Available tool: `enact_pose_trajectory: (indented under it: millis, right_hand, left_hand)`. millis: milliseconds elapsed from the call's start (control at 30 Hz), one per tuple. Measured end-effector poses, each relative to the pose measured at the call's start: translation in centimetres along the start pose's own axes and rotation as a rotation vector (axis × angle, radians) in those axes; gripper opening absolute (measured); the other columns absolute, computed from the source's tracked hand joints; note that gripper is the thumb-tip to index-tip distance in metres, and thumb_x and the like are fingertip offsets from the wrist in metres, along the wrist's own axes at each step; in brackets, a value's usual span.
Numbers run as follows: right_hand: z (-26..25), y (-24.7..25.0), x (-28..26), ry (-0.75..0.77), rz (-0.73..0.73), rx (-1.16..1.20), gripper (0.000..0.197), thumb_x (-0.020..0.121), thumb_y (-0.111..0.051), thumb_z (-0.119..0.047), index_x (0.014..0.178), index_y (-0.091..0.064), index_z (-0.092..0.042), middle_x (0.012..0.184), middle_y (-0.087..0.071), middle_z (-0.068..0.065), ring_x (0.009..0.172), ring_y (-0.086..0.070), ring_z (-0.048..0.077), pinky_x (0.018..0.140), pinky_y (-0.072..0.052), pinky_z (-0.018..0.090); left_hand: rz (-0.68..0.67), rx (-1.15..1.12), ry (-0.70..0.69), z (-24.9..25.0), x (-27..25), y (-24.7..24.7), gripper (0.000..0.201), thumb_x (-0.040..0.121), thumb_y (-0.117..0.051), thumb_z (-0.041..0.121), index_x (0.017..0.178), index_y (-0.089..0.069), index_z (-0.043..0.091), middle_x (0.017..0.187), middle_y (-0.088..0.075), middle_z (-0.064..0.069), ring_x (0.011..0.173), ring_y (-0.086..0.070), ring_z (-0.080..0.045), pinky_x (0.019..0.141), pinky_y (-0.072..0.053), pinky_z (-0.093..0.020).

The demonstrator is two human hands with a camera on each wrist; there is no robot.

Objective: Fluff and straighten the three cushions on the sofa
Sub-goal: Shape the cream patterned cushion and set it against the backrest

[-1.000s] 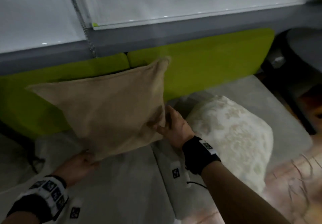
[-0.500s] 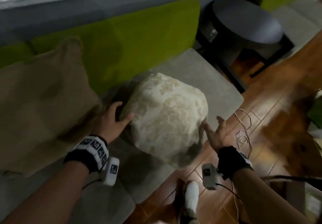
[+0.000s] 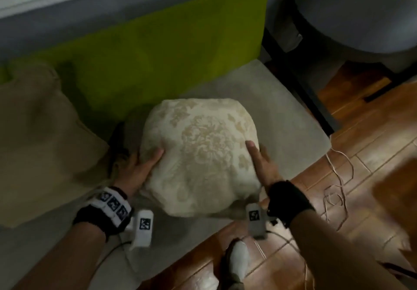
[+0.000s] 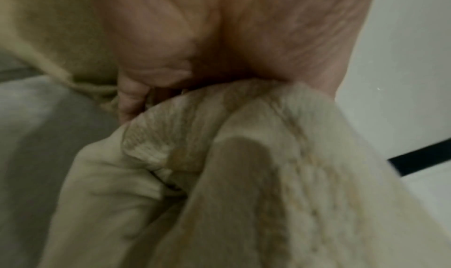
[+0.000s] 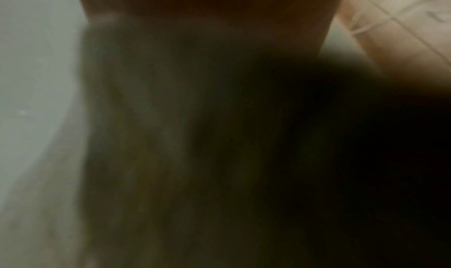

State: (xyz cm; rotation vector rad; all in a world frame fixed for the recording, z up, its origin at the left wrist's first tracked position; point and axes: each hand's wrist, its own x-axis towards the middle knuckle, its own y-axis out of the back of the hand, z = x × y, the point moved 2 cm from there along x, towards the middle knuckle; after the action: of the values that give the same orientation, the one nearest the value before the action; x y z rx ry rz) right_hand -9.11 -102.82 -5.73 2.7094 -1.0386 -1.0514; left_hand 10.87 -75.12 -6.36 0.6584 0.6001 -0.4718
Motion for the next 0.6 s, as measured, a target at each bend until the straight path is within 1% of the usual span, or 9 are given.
enact_pose_trajectory:
  millis: [100,200,267,333,400,433,467,533,600]
  right_hand:
    - [-4.0,3.3,4.1,0.103,-0.087,-0.244,0.07,0.092,-0.044,-0.076,0.153,-0.036,-0.043,0.154,-0.047,-0.004,0.137,-0.047,0.026,0.117,-0.031,0.038]
    - [-6.0,4.4,7.9,0.154,-0.166,-0.394,0.07,0.086,-0.043,-0.083,0.149,-0.037,-0.052,0.152,-0.047,-0.012,0.137,-0.046,0.019,0.121,-0.027,0.04]
    - [-5.8,4.3,9.6,0.167,-0.2,-0.457,0.068,0.088,-0.043,-0.082,0.149,-0.038,-0.052,0.154,-0.046,-0.011,0.14,-0.044,0.021,0.12,-0.025,0.037]
    - [-4.8,3.8,10.4,0.131,-0.205,-0.533,0.065,0.094,-0.037,-0.076,0.153,-0.034,-0.049,0.158,-0.042,-0.007,0.145,-0.038,0.025,0.118,-0.023,0.037]
    - [-4.0,3.6,10.0,0.101,-0.168,-0.546,0.066,0.096,-0.032,-0.075,0.155,-0.031,-0.046,0.16,-0.039,-0.005,0.148,-0.034,0.028,0.12,-0.02,0.039]
    - [-3.5,3.8,9.8,0.094,-0.142,-0.528,0.066,0.097,-0.031,-0.075,0.155,-0.033,-0.044,0.16,-0.039,-0.003,0.148,-0.034,0.028,0.121,-0.019,0.04]
    - [-3.1,4.1,9.4,0.077,-0.11,-0.504,0.066,0.097,-0.03,-0.074,0.154,-0.036,-0.042,0.159,-0.041,-0.001,0.147,-0.036,0.03,0.123,-0.021,0.042]
    - [-1.6,5.2,8.4,0.033,-0.028,-0.42,0.064,0.094,-0.034,-0.077,0.145,-0.049,-0.041,0.143,-0.055,0.004,0.136,-0.048,0.034,0.117,-0.036,0.049]
    - [0.0,6.3,7.0,-0.018,0.058,-0.198,0.045,0.099,-0.043,-0.065,0.122,-0.065,-0.032,0.111,-0.067,0.004,0.112,-0.062,0.036,0.098,-0.052,0.048]
  left_hand:
    - [-0.023,-0.222,-0.02,-1.7,-3.0,-3.4,0.119,0.053,-0.078,0.077,0.152,-0.021,0.044,0.15,-0.043,0.008,0.131,-0.049,-0.022,0.107,-0.043,-0.044]
    - [-0.028,-0.438,-0.075,-2.6,-5.3,-7.6,0.118,0.065,-0.089,0.045,0.152,-0.009,0.049,0.148,-0.037,0.012,0.132,-0.046,-0.018,0.104,-0.046,-0.044]
    - [0.001,-0.505,-0.099,-3.6,-5.3,-9.4,0.119,0.069,-0.089,0.034,0.154,-0.007,0.04,0.146,-0.038,0.008,0.129,-0.048,-0.016,0.102,-0.048,-0.042]
    - [0.01,-0.463,-0.124,-4.8,-4.3,-10.1,0.112,0.072,-0.086,0.039,0.155,-0.01,0.036,0.142,-0.045,0.006,0.123,-0.055,-0.016,0.092,-0.055,-0.031]
    - [0.098,-0.368,-0.172,-6.1,-4.1,-9.7,0.086,0.088,-0.073,0.024,0.153,-0.016,0.024,0.135,-0.055,-0.006,0.115,-0.061,-0.025,0.086,-0.055,-0.021]
    - [0.159,-0.36,-0.199,-7.2,-4.0,-9.1,0.067,0.095,-0.064,0.017,0.148,-0.025,0.025,0.13,-0.059,-0.014,0.111,-0.063,-0.034,0.094,-0.052,-0.026]
    - [0.251,-0.255,-0.239,-8.5,-3.8,-8.6,0.049,0.097,-0.061,0.023,0.138,-0.037,0.036,0.123,-0.063,-0.015,0.106,-0.064,-0.037,0.102,-0.049,-0.038]
    - [0.258,-0.055,-0.251,-11.1,-4.1,-8.0,0.026,0.078,-0.064,0.049,0.099,-0.051,0.058,0.106,-0.065,-0.008,0.099,-0.064,-0.034,0.093,-0.05,-0.055]
    - [0.151,-0.089,-0.172,-12.6,-4.4,-8.4,0.016,0.066,-0.061,0.051,0.082,-0.06,0.051,0.089,-0.067,-0.003,0.09,-0.065,-0.035,0.083,-0.053,-0.053]
